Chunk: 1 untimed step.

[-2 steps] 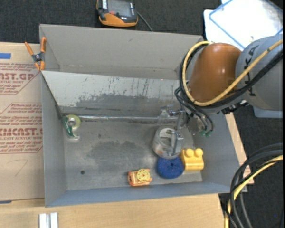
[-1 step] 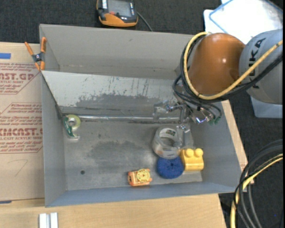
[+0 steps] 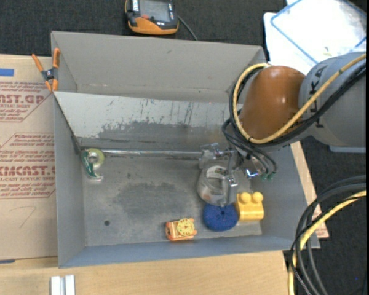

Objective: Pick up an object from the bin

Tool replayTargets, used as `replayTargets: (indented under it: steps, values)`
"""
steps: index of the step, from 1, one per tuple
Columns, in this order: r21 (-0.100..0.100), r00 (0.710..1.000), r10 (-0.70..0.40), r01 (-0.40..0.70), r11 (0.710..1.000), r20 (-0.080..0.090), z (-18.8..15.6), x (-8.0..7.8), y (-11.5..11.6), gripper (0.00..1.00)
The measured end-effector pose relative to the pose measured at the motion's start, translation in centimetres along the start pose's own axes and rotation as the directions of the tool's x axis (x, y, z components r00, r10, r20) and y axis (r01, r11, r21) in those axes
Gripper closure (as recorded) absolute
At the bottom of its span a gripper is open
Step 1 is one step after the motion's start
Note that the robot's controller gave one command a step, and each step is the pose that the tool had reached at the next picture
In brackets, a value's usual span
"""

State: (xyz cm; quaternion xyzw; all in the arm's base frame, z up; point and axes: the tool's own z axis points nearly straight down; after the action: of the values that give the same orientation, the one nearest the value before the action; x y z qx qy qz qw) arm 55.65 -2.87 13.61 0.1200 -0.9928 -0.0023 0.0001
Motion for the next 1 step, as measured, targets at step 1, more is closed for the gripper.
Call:
replayTargets:
  steps: [1]
  values:
    - [0.007, 0.961, -0.277, 0.277, 0.961, 0.010, -2.54, -1.08, -0.68, 0.00]
